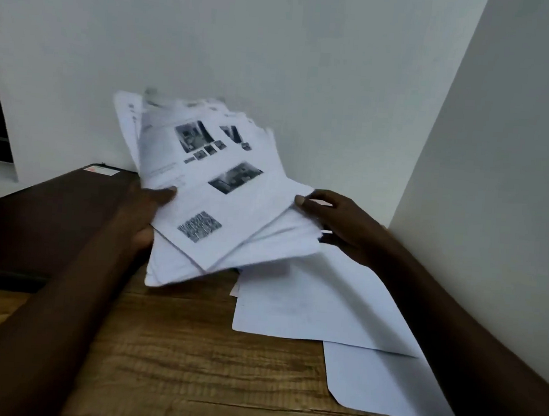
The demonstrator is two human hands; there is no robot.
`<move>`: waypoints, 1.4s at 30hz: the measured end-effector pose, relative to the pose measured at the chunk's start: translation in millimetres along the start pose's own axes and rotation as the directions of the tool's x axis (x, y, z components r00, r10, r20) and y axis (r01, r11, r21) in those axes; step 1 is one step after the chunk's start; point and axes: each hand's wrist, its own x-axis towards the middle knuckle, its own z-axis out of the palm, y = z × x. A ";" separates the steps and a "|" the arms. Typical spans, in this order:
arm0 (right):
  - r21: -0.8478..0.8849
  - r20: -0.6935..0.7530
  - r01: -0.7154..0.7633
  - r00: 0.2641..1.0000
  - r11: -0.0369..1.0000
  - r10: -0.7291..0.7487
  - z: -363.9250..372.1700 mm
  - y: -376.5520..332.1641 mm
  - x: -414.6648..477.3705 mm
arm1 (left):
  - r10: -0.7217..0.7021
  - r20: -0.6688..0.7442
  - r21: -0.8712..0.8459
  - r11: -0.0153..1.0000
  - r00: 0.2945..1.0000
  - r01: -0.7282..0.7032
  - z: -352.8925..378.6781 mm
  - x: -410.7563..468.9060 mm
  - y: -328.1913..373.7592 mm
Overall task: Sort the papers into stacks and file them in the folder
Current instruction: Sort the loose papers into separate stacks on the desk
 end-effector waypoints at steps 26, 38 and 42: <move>-0.665 -0.023 0.149 0.976 0.732 -0.219 -32.8 7.8 -41.2 | -0.061 0.068 0.016 0.998 0.996 0.060 13.2 -39.9 16.4; 0.482 -0.457 0.479 0.852 0.733 -0.256 -92.8 -68.9 -29.7 | -0.179 0.225 0.106 0.982 0.958 0.159 7.6 -10.8 -8.5; 0.475 -0.411 0.376 0.894 0.796 -0.177 -83.5 -56.4 -21.2 | -0.225 0.342 0.202 0.966 0.912 0.162 0.8 -6.3 -8.1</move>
